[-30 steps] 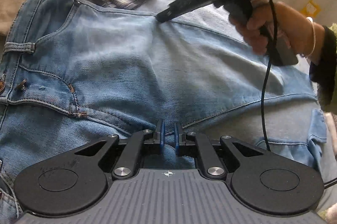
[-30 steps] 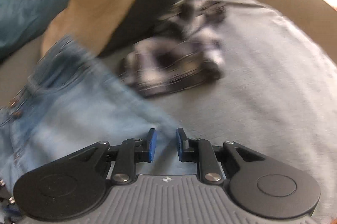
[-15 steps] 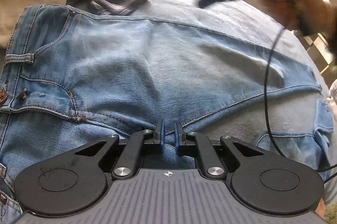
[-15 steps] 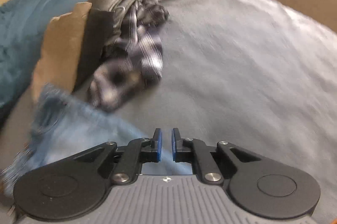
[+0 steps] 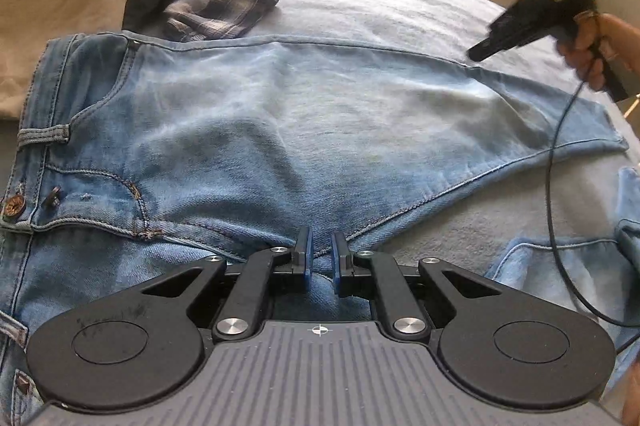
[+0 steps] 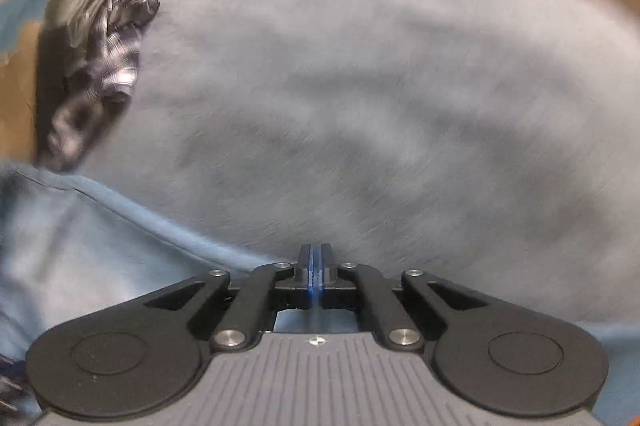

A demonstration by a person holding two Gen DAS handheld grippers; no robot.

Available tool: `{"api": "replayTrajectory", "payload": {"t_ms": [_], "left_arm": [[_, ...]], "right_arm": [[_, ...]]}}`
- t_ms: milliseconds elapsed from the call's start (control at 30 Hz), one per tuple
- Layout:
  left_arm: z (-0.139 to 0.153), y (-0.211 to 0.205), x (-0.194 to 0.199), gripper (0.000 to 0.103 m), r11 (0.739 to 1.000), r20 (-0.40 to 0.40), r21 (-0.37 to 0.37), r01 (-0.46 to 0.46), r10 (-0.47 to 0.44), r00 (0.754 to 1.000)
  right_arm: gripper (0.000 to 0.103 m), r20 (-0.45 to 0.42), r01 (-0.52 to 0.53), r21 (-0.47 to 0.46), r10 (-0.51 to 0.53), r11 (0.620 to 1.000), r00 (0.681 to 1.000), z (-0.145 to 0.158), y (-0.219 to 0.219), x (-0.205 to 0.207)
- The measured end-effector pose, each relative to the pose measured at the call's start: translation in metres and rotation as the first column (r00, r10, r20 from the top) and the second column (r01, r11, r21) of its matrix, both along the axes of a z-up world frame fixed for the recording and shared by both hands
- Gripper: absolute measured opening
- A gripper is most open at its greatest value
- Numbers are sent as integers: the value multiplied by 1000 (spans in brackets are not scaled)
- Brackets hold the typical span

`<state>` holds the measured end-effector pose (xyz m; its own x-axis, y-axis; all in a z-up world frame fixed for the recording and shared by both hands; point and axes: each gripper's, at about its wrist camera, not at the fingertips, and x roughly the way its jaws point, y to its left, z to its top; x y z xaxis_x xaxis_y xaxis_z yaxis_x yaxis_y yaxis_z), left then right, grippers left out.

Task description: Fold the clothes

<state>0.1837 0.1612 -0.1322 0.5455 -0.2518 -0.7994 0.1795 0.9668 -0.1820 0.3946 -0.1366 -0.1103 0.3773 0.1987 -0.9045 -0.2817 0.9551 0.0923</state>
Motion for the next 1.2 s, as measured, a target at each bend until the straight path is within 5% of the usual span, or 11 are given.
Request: {"api": "replayTrajectory", "payload": {"t_ms": [100, 167, 233, 400, 567, 700, 833, 933, 1033, 1100, 1200], "left_arm": [[0, 0, 2, 9, 1000, -9, -3, -11, 11, 1000], [0, 2, 3, 10, 1000, -17, -11, -16, 16, 1000], [0, 3, 4, 10, 1000, -18, -14, -20, 20, 1000], [0, 2, -1, 10, 1000, 4, -2, -11, 11, 1000], [0, 5, 1, 10, 1000, -6, -16, -21, 21, 1000], [0, 6, 1, 11, 999, -7, -20, -24, 24, 1000], [0, 6, 1, 11, 999, -6, -23, -26, 26, 1000], [0, 7, 1, 11, 999, -6, -24, -27, 27, 1000], [0, 8, 3, 11, 999, -15, -35, -34, 34, 999], [0, 9, 4, 11, 998, -23, -44, -40, 39, 999], [-1, 10, 4, 11, 997, -24, -54, -46, 45, 999]], "right_arm": [[2, -114, -23, 93, 34, 995, 993, 11, -13, -12], [3, -160, -51, 72, 62, 996, 985, 4, -18, -22], [1, -136, -40, -21, 37, 999, 990, -13, -20, -24], [4, 6, 212, 26, -212, 977, 977, -12, -65, -6], [16, -174, 161, 118, -140, 980, 975, 2, -101, -34], [12, -124, 257, 21, -252, 966, 960, -22, -127, -31], [16, 7, 504, 98, -507, 858, 862, -4, -186, -23], [19, -140, 493, 208, -473, 845, 870, 2, -223, -40], [19, -190, 542, 169, -513, 823, 837, -6, -257, -62], [16, -117, 652, 88, -642, 753, 758, -12, -301, -71], [12, -38, 806, 91, -806, 585, 590, -7, -361, -94]]}}
